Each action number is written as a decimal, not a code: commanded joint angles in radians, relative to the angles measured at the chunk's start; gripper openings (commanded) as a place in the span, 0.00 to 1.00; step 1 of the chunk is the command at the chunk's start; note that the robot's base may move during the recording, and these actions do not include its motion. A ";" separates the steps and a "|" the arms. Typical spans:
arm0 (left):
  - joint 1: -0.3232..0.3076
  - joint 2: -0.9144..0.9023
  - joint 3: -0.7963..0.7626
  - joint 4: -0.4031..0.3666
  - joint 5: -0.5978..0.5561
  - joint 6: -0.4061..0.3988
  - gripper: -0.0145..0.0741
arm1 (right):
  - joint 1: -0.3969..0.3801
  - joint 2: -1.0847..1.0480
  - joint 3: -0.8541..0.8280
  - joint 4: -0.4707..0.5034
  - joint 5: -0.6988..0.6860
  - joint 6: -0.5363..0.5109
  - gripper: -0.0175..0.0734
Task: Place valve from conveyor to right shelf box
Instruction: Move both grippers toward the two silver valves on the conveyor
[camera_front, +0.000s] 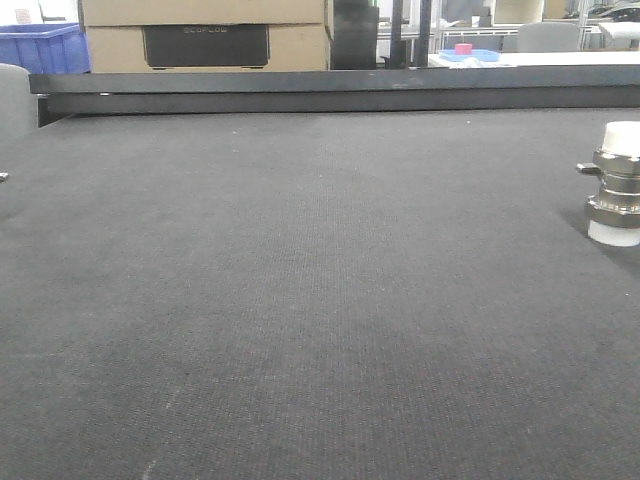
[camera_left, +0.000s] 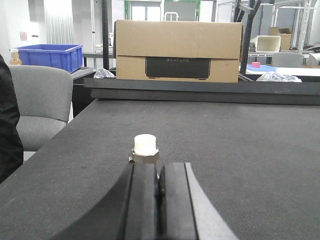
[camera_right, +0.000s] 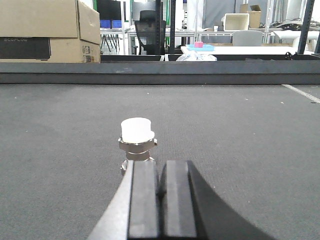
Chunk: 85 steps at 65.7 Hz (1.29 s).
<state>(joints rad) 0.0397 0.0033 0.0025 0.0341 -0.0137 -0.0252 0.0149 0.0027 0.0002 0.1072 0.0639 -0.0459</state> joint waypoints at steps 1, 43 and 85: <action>0.001 -0.003 -0.003 -0.006 -0.022 -0.004 0.04 | -0.001 -0.003 0.000 0.001 -0.020 -0.001 0.02; 0.001 -0.003 -0.003 -0.006 -0.029 -0.004 0.04 | -0.001 -0.003 0.000 0.001 -0.086 -0.001 0.02; 0.003 0.137 -0.405 0.006 0.156 -0.004 0.09 | -0.001 0.055 -0.362 0.001 0.064 -0.001 0.31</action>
<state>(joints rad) 0.0397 0.0753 -0.3047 0.0364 0.0337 -0.0252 0.0149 0.0187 -0.2938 0.1072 0.0720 -0.0459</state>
